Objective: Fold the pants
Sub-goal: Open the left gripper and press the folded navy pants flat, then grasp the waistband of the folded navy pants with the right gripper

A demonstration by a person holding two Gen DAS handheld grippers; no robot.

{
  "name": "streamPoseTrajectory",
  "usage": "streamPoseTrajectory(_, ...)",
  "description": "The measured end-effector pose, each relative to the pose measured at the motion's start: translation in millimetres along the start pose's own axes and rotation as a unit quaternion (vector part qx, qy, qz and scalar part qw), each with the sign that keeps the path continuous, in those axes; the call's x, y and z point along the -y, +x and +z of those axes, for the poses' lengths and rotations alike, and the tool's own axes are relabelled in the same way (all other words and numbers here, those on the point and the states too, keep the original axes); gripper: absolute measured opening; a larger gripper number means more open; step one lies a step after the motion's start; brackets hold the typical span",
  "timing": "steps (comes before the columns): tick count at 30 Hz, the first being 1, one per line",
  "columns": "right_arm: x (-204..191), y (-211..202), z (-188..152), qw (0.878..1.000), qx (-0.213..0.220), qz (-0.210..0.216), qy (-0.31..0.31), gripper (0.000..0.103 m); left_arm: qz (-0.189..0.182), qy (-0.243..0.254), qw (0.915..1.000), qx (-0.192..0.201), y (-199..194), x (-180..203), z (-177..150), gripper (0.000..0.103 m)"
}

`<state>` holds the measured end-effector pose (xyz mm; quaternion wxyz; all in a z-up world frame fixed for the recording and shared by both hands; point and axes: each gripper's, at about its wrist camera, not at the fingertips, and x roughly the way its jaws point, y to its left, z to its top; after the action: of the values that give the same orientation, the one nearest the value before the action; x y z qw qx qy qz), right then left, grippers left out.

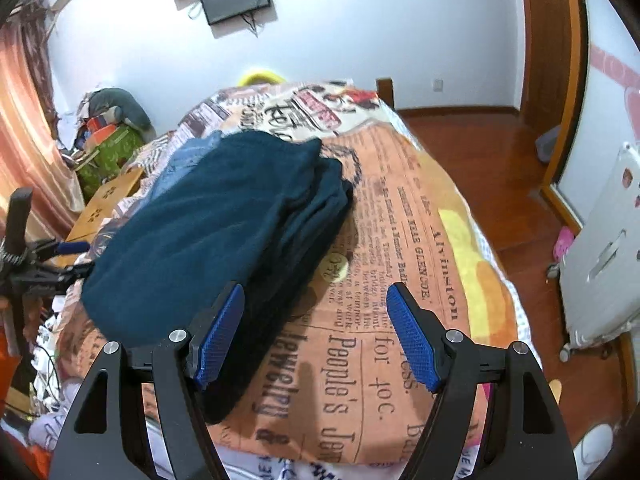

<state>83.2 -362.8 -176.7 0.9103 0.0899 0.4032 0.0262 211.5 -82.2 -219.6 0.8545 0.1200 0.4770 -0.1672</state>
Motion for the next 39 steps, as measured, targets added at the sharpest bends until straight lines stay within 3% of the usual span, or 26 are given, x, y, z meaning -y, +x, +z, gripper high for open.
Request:
streamPoseTrajectory(3, -13.5, -2.1, 1.6, 1.000, 0.014, 0.010, -0.008, 0.072, -0.007, -0.010, 0.9999, 0.010, -11.3, -7.5, 4.8, 0.084)
streamPoseTrajectory(7, -31.1, 8.2, 1.4, 0.999, 0.015, 0.029, -0.024, 0.072, -0.043, -0.011, 0.9987, 0.025, -19.8, -0.1, 5.7, 0.085)
streamPoseTrajectory(9, -38.9, 18.9, -1.8, 0.999, 0.005, 0.034, -0.032, 0.072, -0.047, -0.002, 0.9987, 0.020, -13.4, 7.8, 3.4, 0.085)
streamPoseTrajectory(13, -37.5, 42.3, -11.9, 0.999, -0.027, 0.034, -0.029, 0.072, -0.017, 0.009, 0.9998, -0.008, 15.2, 12.4, -6.1, 0.085)
streamPoseTrajectory(17, -20.7, 38.1, -16.3, 0.999, -0.025, 0.043, -0.004, 0.069, -0.047, -0.027, 0.9984, -0.017, 18.8, -7.2, -2.3, 0.087)
streamPoseTrajectory(21, -11.1, 22.5, -8.1, 1.000, 0.002, 0.017, -0.002, 0.066, -0.011, -0.016, 0.9998, 0.010, 6.0, -10.5, 22.1, 0.087)
streamPoseTrajectory(26, -7.2, 19.9, 12.5, 0.999, 0.032, 0.018, -0.009, 0.063, -0.032, -0.010, 0.9983, 0.047, -1.2, -1.1, 67.3, 0.087)
streamPoseTrajectory(30, -9.5, 36.9, 30.0, 0.999, 0.031, 0.030, -0.024, 0.054, -0.054, 0.000, 0.9967, 0.060, 12.0, 16.8, 109.0, 0.087)
streamPoseTrajectory(36, -11.5, 70.6, 57.7, 0.998, 0.028, 0.037, -0.045, 0.053, -0.070, 0.017, 0.9955, 0.063, 45.6, 36.1, 150.1, 0.087)
streamPoseTrajectory(39, -7.3, 87.7, 69.8, 0.998, 0.024, 0.038, -0.044, 0.048, -0.084, 0.015, 0.9949, 0.053, 65.7, 40.0, 163.3, 0.084)
